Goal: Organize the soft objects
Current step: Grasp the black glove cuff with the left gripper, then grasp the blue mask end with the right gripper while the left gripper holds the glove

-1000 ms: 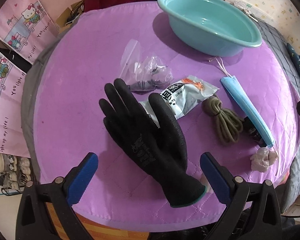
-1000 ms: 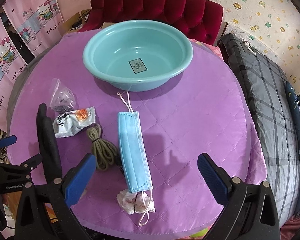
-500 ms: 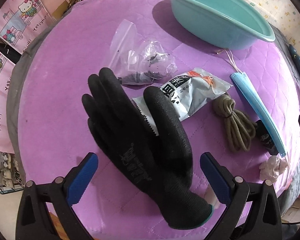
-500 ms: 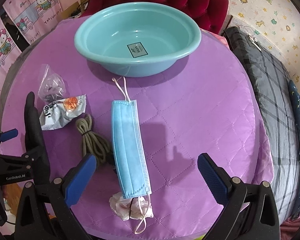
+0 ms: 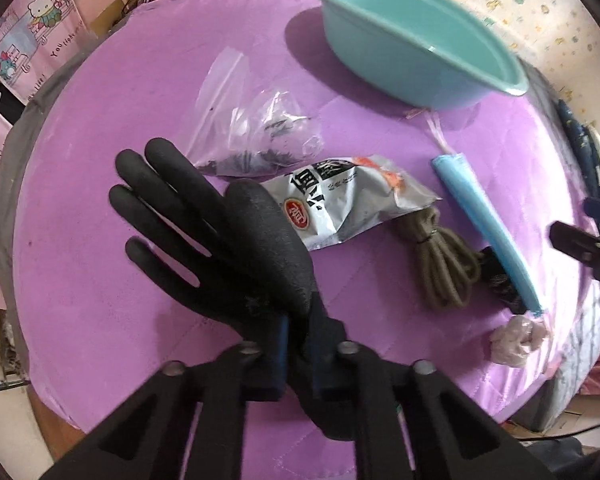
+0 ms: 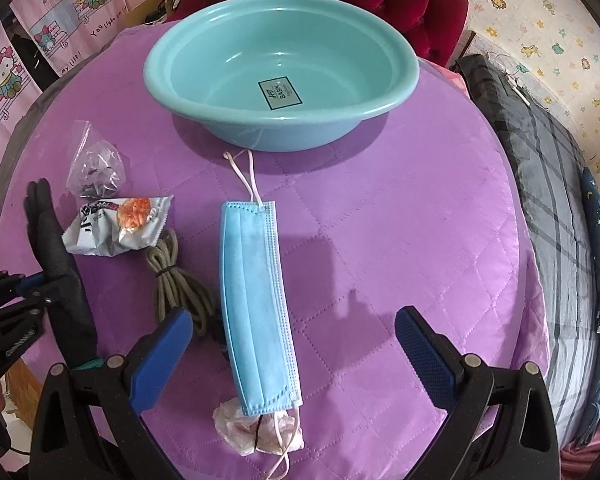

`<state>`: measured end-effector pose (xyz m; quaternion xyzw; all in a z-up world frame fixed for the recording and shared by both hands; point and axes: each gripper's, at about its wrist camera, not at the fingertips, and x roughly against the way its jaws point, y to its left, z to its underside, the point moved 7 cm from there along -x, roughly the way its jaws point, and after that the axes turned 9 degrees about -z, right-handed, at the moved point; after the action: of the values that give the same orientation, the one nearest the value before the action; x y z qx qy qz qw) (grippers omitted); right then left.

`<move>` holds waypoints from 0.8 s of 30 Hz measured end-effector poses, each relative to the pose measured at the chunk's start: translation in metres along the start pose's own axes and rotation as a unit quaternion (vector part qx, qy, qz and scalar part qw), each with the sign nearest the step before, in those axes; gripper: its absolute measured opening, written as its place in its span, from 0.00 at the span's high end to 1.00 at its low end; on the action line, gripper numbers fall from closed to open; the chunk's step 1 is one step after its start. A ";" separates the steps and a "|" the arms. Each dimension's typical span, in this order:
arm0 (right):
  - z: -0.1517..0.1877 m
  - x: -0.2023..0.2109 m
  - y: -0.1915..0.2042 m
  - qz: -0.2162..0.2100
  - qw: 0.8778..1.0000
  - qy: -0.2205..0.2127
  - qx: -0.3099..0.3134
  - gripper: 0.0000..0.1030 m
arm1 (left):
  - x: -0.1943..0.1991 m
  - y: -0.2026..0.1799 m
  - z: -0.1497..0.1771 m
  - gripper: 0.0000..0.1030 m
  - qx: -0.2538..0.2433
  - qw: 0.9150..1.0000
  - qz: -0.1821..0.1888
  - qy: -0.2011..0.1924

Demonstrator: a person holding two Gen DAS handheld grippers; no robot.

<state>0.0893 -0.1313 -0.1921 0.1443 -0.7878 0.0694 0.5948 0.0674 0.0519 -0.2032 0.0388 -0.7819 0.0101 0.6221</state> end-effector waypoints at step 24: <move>0.002 -0.068 0.002 -0.058 0.998 0.036 -0.011 0.25 | 0.055 0.003 0.019 0.97 0.001 0.999 0.003 -0.040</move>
<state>0.1040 -0.1206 -0.2578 0.1807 -0.7566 0.0315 0.6276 0.0370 0.0509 -0.1542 0.0372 -0.8064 0.0115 0.5901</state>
